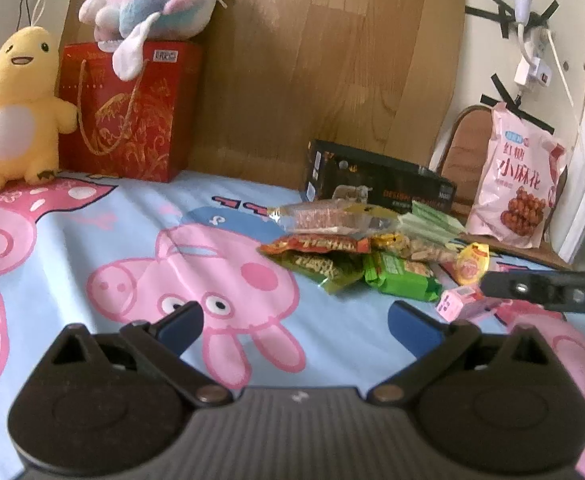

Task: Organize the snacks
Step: 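Grasp the green snack pack from the pile with the right gripper, then carry the green pack into the black tin box and open the right gripper, then grasp the yellow jelly cup from the sheet with the left gripper, then lower the jelly cup into the tin box and open the left gripper, then grasp the clear bag of bread snack with the left gripper, then lower the bread snack bag into the tin box and release it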

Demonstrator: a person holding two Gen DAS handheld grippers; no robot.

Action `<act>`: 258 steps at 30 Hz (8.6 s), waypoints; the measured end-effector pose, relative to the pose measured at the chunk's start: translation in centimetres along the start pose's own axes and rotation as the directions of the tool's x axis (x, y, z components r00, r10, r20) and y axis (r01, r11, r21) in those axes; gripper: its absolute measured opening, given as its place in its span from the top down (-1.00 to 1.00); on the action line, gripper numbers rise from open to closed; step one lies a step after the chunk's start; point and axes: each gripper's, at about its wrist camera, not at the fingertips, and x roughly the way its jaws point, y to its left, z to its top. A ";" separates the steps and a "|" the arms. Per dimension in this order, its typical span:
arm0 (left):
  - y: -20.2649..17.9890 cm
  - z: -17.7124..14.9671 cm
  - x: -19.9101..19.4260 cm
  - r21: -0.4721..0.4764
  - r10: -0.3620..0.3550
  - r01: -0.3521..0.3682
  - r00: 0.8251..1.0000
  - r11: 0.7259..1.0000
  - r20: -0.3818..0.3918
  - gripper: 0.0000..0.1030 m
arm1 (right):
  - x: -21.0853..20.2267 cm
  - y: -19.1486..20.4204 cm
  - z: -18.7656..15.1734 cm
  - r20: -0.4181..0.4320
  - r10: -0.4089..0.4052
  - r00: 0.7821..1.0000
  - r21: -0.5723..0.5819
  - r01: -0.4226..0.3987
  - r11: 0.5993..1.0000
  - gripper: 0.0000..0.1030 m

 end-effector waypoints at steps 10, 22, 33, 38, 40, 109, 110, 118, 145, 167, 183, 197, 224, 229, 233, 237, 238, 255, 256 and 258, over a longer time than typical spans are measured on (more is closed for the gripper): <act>0.5 -0.3 -0.8 -0.021 0.002 -0.001 0.999 1.000 0.045 -0.99 | 7.1 4.0 1.6 -0.156 -0.031 0.987 -0.205 -0.002 0.979 0.31; 0.7 -0.2 -0.9 -0.025 -0.117 0.117 0.993 0.993 0.015 -0.99 | -2.1 4.8 -2.3 -0.151 0.142 0.978 -0.223 -0.173 0.959 0.86; -0.6 -0.6 0.3 -0.175 -0.461 0.428 0.849 0.887 -0.257 -0.35 | -4.6 4.0 -5.6 -0.183 0.187 0.965 -0.191 -0.222 0.956 0.00; -2.3 -0.6 1.3 -0.161 -0.438 0.407 0.839 0.899 -0.324 0.03 | -3.3 5.0 -6.1 -0.173 0.224 0.959 -0.270 -0.265 0.926 0.00; -2.7 0.1 1.3 -0.147 -0.412 0.385 0.853 0.911 -0.321 0.02 | -2.7 5.4 -5.8 -0.151 0.206 0.967 -0.299 -0.243 0.923 0.23; -5.4 6.9 8.9 -0.161 -0.445 0.417 0.865 0.895 -0.231 -0.24 | 1.1 -5.5 2.1 0.023 0.157 0.987 0.137 -0.158 0.978 -0.07; -4.8 6.5 8.3 -0.173 -0.452 0.421 0.861 0.891 -0.235 -0.24 | 0.5 -4.6 1.8 0.031 0.173 0.984 0.116 -0.175 0.978 -0.07; -0.8 3.0 4.8 -0.240 -0.434 0.377 0.861 0.895 -0.266 -0.24 | -0.5 4.1 -1.9 -0.020 0.268 0.963 -0.115 -0.268 0.956 -0.07; -4.7 0.1 2.7 -0.197 -0.487 0.446 0.792 0.873 -0.368 0.09 | -4.2 3.7 -6.2 -0.089 0.224 0.971 -0.149 -0.235 0.960 -0.04; -6.6 17.4 22.2 -0.170 -0.377 0.340 0.879 0.925 -0.292 -0.08 | 13.2 -3.4 12.9 0.000 0.117 0.993 -0.081 -0.117 0.990 -0.05; 5.5 11.1 16.0 -0.421 -0.351 0.231 0.907 0.877 -0.234 -0.34 | 13.2 -2.1 9.4 -0.180 0.331 0.926 0.114 -0.314 0.942 -0.19; 6.5 7.6 9.5 -0.505 -0.421 0.301 0.896 0.809 -0.142 0.06 | 9.4 2.2 7.5 -0.223 0.415 0.882 0.145 -0.391 0.909 0.19; 8.9 -1.0 -2.9 -0.554 -0.468 0.310 0.868 0.773 -0.167 -0.32 | 4.7 1.5 1.2 -0.119 0.460 0.880 0.229 -0.426 0.875 0.15; 8.1 -1.6 -0.6 -0.571 -0.480 0.291 0.851 0.768 -0.212 -0.06 | 5.9 2.2 -0.6 -0.197 0.526 0.827 0.272 -0.470 0.840 0.31; 7.8 -0.9 -0.1 -0.533 -0.460 0.288 0.860 0.796 -0.223 -0.08 | 1.7 3.2 -1.8 -0.219 0.576 0.788 0.152 -0.555 0.818 0.31; 7.1 -0.4 0.4 -0.502 -0.471 0.309 0.850 0.808 -0.235 -0.18 | -1.9 4.2 -2.9 -0.241 0.525 0.817 -0.044 -0.549 0.835 -0.01; 7.1 -0.2 0.4 -0.485 -0.463 0.309 0.855 0.818 -0.234 -0.23 | -2.3 4.4 -3.2 -0.238 0.490 0.839 -0.092 -0.522 0.848 -0.09; 4.0 2.2 0.0 -0.309 -0.423 0.349 0.879 0.885 -0.221 0.14 | -0.9 7.8 -3.4 -0.184 0.378 0.907 -0.293 -0.418 0.860 0.03; 3.7 3.1 0.2 -0.297 -0.433 0.364 0.876 0.883 -0.211 0.14 | -1.1 7.7 -3.0 -0.165 0.366 0.916 -0.300 -0.400 0.866 0.04; 2.8 5.1 1.0 -0.269 -0.450 0.394 0.872 0.879 -0.194 0.14 | -1.4 7.2 -1.8 -0.110 0.344 0.933 -0.303 -0.361 0.882 0.04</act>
